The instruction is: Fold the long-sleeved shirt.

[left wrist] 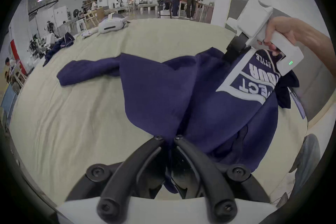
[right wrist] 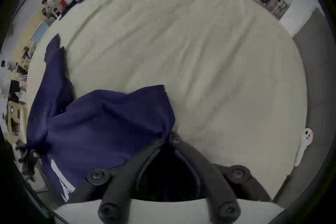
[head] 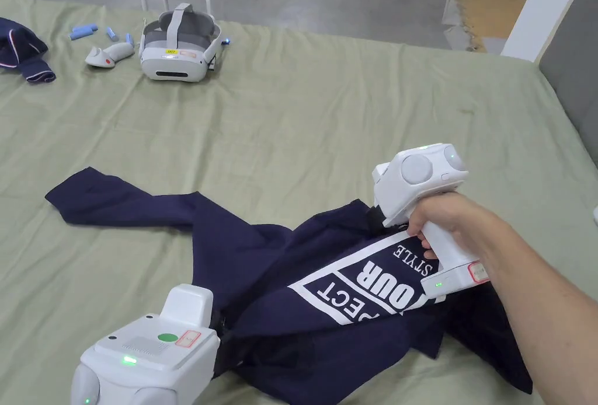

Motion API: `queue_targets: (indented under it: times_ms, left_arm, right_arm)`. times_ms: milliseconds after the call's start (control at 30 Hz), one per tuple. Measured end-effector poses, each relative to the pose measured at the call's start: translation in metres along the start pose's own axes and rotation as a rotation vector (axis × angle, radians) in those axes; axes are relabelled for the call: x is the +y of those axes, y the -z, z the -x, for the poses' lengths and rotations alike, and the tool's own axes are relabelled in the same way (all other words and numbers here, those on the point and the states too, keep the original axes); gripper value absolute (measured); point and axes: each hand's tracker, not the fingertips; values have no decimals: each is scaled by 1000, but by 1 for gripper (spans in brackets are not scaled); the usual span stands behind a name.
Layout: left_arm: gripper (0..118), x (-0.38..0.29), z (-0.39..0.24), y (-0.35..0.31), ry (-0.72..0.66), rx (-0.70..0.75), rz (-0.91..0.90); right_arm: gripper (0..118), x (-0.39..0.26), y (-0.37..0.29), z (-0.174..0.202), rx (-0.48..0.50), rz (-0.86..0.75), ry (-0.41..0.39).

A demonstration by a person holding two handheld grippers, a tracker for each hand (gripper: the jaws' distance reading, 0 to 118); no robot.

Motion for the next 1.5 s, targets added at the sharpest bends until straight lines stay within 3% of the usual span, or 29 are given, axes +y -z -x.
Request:
queue_targets:
  times_ms: [133,167,300,467,533,567,667,767,833,967,1100,1167,1433,1500]
  left_arm:
    - [7,53,9,-12,72,75,-120]
    - [7,72,11,-16,93,71,-146]
    - [7,167,11,-49,149,79,-308]
    - [7,295,-6,-132,159,23,-529]
    - [7,345,-10,-153,193,64,-599]
    - [7,372,-14,-164,204,89,-623]
    - [7,448,-21,-186,201,87,-685]
    - [7,496,-28,-203,169,85,-701]
    - [7,517,-29,-210,124,58,-699]
    - [7,520,-41,-208,121,60,-708]
    - [7,482,-51,-170,131,64,-655]
    - [7,473,-39,-126,87,12,-569]
    - [7,368,-33,22,121,20,-336]
    - [7,331,-45,10,127,33,-317]
  right_arm:
    - [1,12,-53,-37,55,-205,74]
    - [1,-6,-84,-23,51,-260,72]
    - [1,-13,-212,-25,-53,-488,16]
    - [1,-5,-369,-18,-185,-785,37]
    - [1,10,-418,-18,-215,-865,49]
    - [1,27,-422,-35,-207,-856,86]
    - [1,61,-464,-44,-311,-970,139]
    - [1,92,-479,-74,-296,-1016,241]
    - [1,91,-495,-74,-303,-1055,257]
    - [1,96,-488,-84,-302,-1069,260]
    - [1,86,-433,-91,-290,-1021,290]
    - [1,76,-387,-98,-246,-977,333]
    - [1,21,-191,-104,-176,-732,461]
    - [1,11,-163,-110,-168,-705,476]
